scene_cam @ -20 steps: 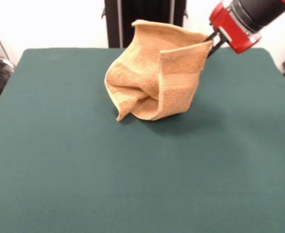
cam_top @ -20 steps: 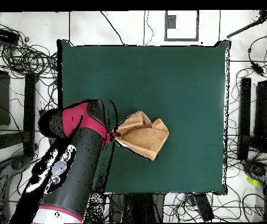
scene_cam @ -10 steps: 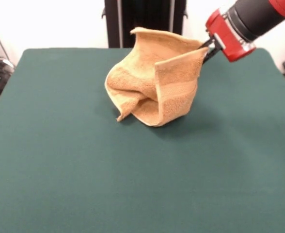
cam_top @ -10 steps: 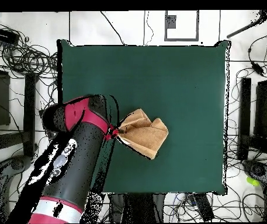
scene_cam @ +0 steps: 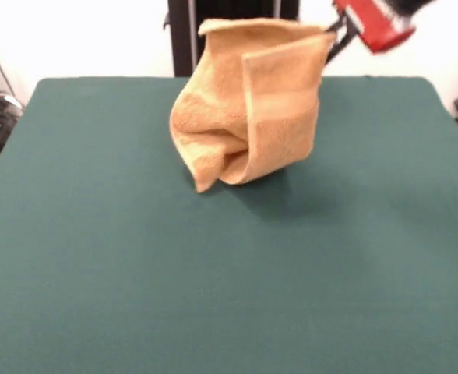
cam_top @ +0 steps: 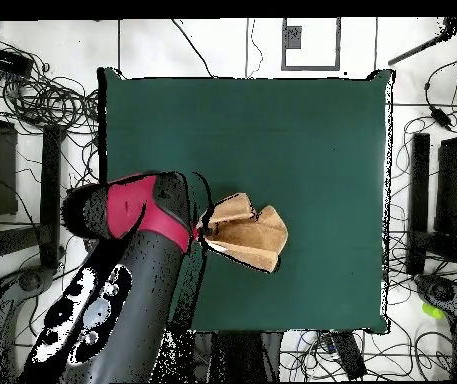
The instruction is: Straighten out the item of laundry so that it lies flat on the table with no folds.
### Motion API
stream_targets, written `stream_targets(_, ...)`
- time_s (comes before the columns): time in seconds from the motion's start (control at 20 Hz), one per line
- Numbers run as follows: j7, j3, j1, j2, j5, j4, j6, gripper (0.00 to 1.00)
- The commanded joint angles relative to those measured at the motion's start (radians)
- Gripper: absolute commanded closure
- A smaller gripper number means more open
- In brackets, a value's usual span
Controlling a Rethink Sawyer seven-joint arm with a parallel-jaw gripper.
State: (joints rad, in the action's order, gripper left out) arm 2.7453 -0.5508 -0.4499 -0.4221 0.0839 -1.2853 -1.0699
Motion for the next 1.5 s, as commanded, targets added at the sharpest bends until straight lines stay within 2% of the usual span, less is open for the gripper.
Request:
stream_targets(0.05,-0.045,0.025,-0.024,-0.205,0.002,-0.094,-0.186,1.0)
stream_targets(0.25,-0.065,0.033,-0.021,-0.261,0.012,-0.083,-0.265,1.0)
stream_targets(0.5,-0.066,0.042,-0.014,-0.277,0.041,-0.05,-0.33,1.0)
stream_targets(0.7,-0.089,0.065,-0.002,-0.291,0.07,-0.063,-0.286,1.0)
stream_targets(0.75,-0.071,0.069,0.0,-0.297,0.077,-0.072,-0.269,0.0)
stream_targets(0.9,-0.142,0.066,0.013,-0.3,0.135,-0.083,-0.213,0.0)
stream_targets(1.15,-0.245,0.125,0.094,-0.326,0.18,-0.16,-0.05,0.0)
stream_targets(1.5,-0.266,0.154,0.143,-0.363,0.234,-0.213,0.026,0.0)
